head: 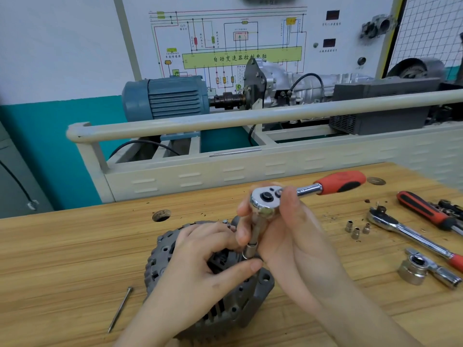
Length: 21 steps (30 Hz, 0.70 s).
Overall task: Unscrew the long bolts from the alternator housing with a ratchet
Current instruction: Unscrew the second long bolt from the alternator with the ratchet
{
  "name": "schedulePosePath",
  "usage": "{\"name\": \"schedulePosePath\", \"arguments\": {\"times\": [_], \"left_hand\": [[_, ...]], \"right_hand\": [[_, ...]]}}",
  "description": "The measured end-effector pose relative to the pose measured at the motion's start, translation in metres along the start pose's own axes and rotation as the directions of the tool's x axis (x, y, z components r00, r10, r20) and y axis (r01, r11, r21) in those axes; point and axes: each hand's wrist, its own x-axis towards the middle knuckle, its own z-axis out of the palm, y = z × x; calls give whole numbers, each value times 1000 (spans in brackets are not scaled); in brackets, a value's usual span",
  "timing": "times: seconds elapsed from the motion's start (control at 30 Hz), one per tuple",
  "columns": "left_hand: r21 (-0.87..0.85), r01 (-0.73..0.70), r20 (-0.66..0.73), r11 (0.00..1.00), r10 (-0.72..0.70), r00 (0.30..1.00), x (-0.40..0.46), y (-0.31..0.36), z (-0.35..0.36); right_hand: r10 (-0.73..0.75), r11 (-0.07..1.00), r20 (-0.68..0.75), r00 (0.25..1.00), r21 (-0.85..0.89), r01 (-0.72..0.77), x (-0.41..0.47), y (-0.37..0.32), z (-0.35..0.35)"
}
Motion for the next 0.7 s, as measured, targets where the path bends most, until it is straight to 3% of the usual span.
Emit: {"name": "schedulePosePath", "arguments": {"times": [0.2,0.5,0.7], "left_hand": [[13,-25,31,1000,25,999,0,0,0],[42,-63,-60,997,65,996,0,2,2],[24,-58,-22,998,59,998,1,-2,2]], "right_hand": [[23,999,-8,1000,28,-23,-1,0,-1],[-8,1000,-9,1000,-27,8,-3,-1,4],[4,1000,10,1000,14,-4,-4,-3,4]]}}
